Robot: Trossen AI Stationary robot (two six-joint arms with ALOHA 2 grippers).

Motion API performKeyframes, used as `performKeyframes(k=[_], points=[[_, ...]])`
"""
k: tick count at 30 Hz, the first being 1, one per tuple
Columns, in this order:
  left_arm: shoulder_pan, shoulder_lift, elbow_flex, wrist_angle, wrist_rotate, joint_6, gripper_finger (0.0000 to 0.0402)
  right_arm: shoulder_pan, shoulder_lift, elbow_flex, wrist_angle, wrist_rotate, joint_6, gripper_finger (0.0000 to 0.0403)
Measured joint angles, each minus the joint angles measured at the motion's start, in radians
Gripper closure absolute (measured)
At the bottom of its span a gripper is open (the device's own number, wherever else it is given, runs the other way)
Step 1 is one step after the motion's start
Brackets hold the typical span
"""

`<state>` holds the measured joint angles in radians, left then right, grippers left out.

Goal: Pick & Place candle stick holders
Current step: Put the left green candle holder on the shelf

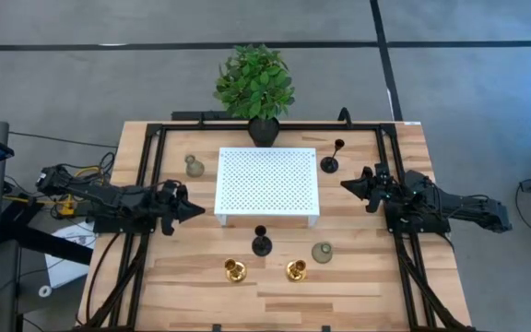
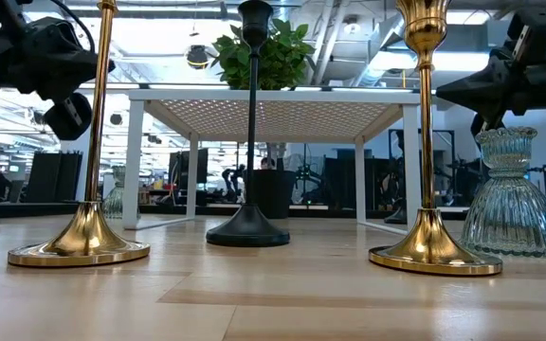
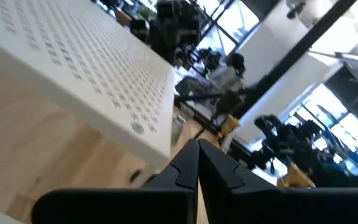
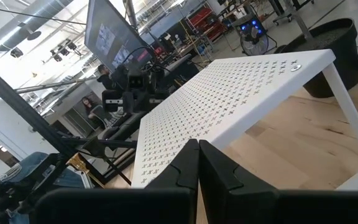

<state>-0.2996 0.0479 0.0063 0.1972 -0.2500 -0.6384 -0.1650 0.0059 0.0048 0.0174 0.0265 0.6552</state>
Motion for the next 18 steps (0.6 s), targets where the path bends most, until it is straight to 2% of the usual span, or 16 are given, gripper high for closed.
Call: performKeyframes(k=[9,18], points=[[0.000,0.041,0.056,0.006,-0.012,0.021,0.0397,0.000,0.000,0.000,0.015,0.000,0.007,0.0403],[0.000,0.265,0.221,0.006,-0.012,0.161,0.0398,0.000,0.000,0.047,0.018,0.004,-0.007,0.0403]])
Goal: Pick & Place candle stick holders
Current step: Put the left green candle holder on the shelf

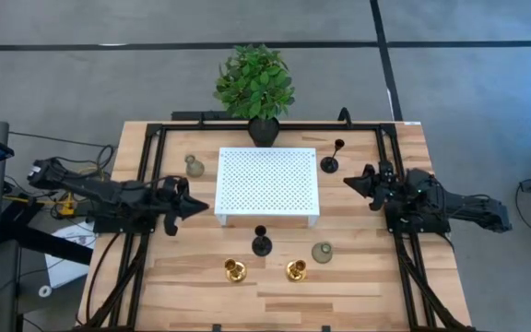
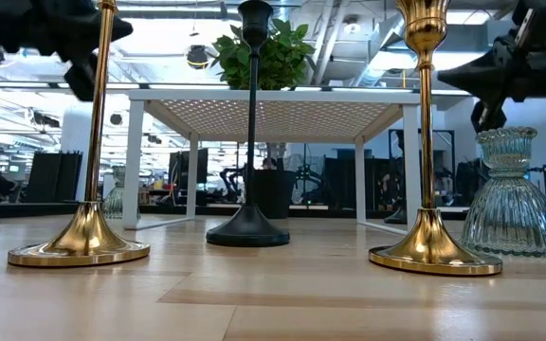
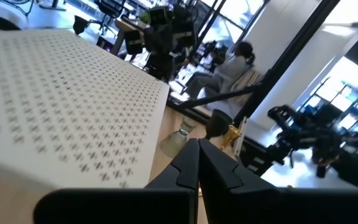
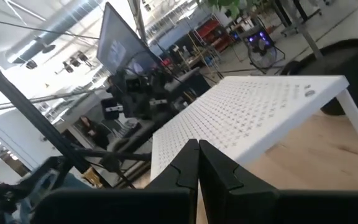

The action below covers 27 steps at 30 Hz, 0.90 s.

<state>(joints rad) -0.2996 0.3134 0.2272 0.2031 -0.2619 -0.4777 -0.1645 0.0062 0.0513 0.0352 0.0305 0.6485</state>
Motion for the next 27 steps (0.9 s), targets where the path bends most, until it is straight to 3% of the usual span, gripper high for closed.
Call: performKeyframes(k=[6,10,20,27], points=[[0.000,0.138,0.122,-0.001,-0.039,0.122,0.0398,0.000,0.001,0.040,-0.034,0.029,-0.023,0.0403],[0.000,0.155,0.191,-0.030,-0.092,0.221,0.0398,0.000,0.027,0.086,-0.099,0.053,-0.031,0.0403],[0.000,0.138,0.347,-0.477,-0.230,0.140,0.0398,0.001,0.216,0.213,-0.125,0.056,-0.107,0.0403],[0.000,0.138,0.382,-0.618,-0.392,0.136,0.0398,0.020,0.409,0.324,-0.127,0.057,-0.136,0.0403]])
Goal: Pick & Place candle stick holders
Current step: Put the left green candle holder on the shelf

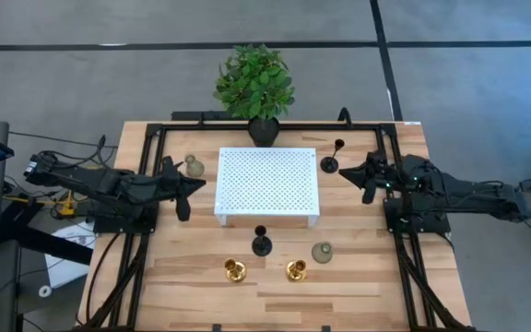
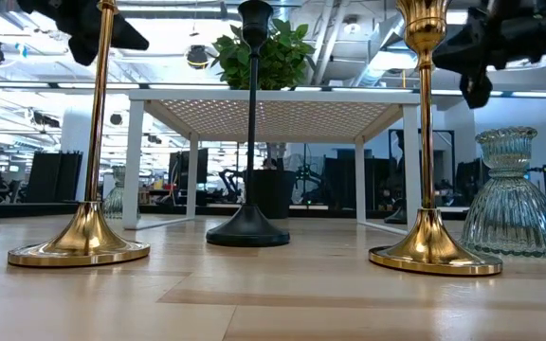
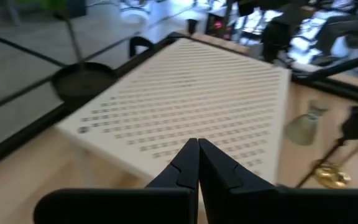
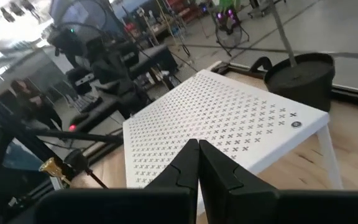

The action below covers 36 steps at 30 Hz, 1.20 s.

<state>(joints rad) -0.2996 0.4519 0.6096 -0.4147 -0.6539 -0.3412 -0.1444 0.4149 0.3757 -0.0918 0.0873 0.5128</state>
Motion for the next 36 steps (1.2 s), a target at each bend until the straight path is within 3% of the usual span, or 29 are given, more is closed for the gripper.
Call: performKeyframes(k=[4,9,18,25,33,36], points=[[0.000,-0.007,0.054,-0.150,-0.038,-0.026,0.0398,0.043,0.110,0.085,0.001,0.011,-0.051,0.0403],[0.000,-0.026,0.141,-0.340,-0.057,-0.091,0.0398,0.106,0.190,0.191,-0.008,0.106,-0.150,0.0403],[0.000,-0.075,0.150,-0.349,-0.025,-0.083,0.0398,0.201,0.206,0.259,-0.116,0.212,-0.208,0.0403],[0.000,-0.069,0.149,-0.353,0.004,-0.083,0.0398,0.274,0.207,0.259,-0.257,0.357,-0.118,0.0403],[0.000,-0.069,0.149,-0.373,0.007,-0.086,0.0398,0.320,0.208,0.259,-0.268,0.368,-0.095,0.0403],[0.000,-0.069,0.149,-0.380,-0.042,-0.083,0.0398,0.323,0.208,0.259,-0.268,0.384,-0.093,0.0403]])
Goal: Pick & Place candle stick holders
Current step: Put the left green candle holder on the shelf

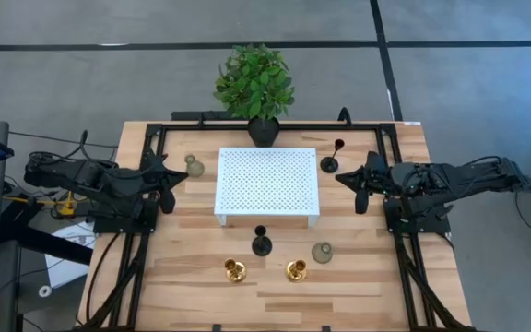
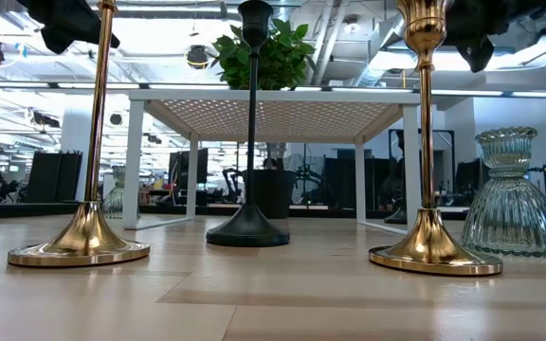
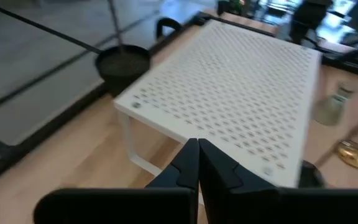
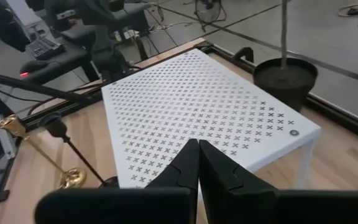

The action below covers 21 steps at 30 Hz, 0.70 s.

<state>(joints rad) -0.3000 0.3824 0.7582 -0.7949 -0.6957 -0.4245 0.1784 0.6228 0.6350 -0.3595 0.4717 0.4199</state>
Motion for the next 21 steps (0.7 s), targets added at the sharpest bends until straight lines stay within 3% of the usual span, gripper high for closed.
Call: performKeyframes(k=[5,14,21], points=[[0.000,0.000,0.000,0.000,-0.133,0.001,0.0398,0.000,0.000,0.000,0.000,0.002,0.000,0.0403],[0.000,0.016,-0.002,-0.051,-0.219,-0.006,0.0398,0.000,0.000,0.000,0.000,0.002,0.000,0.0403],[0.000,0.124,-0.004,-0.250,-0.217,-0.208,0.0398,0.000,0.000,0.000,0.000,0.002,0.000,0.0403]])
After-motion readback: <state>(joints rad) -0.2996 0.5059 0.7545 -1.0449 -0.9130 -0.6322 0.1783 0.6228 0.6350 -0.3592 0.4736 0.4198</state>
